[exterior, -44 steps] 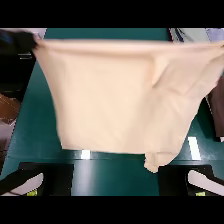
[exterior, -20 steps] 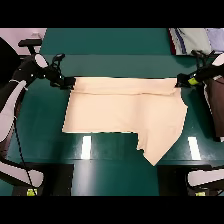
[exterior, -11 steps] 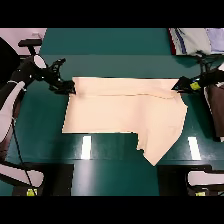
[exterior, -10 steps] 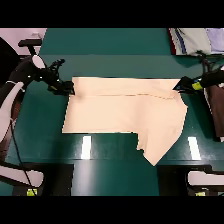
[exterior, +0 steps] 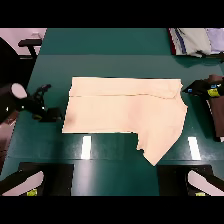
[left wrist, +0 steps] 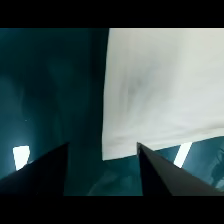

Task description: Fold the shirts.

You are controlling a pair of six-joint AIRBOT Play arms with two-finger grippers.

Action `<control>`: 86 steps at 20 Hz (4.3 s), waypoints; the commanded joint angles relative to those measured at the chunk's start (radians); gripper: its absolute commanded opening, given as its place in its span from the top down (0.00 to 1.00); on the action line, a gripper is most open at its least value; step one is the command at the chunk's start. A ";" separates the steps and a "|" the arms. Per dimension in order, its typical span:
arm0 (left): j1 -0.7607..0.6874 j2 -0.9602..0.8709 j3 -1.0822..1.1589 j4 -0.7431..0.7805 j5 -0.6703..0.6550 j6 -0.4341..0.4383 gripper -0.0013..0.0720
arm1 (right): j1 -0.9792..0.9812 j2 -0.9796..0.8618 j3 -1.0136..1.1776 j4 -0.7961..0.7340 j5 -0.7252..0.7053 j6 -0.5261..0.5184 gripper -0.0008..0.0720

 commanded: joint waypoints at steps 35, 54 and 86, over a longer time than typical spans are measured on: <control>-0.042 0.107 -0.109 -0.183 0.143 0.002 0.95 | -0.002 0.023 -0.669 -0.003 0.020 0.072 0.50; -0.042 0.490 -0.118 -0.011 -0.015 -0.076 0.95 | 0.170 0.312 -0.275 -0.229 0.219 0.127 0.97; -0.049 -0.219 0.393 -0.148 0.091 -0.023 0.95 | -0.115 -0.562 0.306 0.065 0.187 -0.104 0.05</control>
